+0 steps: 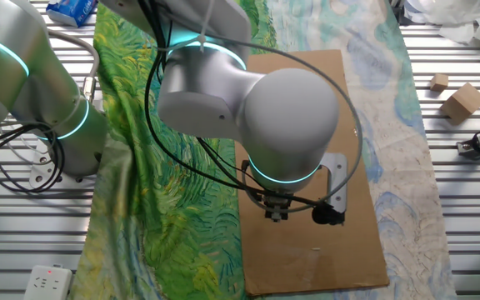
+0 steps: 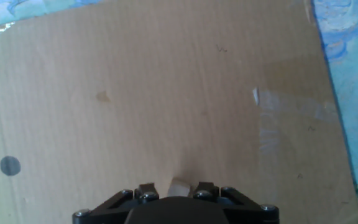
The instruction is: Grab the block and place it at the designated location
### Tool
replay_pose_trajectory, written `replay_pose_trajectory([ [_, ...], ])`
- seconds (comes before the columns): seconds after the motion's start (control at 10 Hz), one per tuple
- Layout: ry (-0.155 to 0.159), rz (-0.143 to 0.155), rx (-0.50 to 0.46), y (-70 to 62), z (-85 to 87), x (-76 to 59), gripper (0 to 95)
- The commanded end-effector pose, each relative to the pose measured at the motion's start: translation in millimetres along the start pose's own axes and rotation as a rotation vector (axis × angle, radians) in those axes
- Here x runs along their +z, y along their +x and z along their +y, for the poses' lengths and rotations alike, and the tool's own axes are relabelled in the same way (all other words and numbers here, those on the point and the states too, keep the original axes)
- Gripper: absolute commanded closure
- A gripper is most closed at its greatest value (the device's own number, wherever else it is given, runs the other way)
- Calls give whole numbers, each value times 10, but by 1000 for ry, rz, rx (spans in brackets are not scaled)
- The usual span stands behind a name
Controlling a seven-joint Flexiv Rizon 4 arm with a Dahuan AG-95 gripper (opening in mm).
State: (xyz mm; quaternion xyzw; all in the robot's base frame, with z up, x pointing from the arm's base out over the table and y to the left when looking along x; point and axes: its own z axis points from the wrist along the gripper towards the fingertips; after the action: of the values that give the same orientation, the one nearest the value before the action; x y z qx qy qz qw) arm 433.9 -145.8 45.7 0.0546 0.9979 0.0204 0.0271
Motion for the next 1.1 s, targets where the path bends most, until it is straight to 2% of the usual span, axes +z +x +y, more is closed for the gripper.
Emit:
replay_pose_trajectory([
  [0.1,4,-11,0,7,-4,48,570],
  [0.7,18,-43,7,38,9,154,570],
  [0.8,21,-44,9,39,9,156,760],
  [1.1,30,-52,7,45,12,174,760],
])
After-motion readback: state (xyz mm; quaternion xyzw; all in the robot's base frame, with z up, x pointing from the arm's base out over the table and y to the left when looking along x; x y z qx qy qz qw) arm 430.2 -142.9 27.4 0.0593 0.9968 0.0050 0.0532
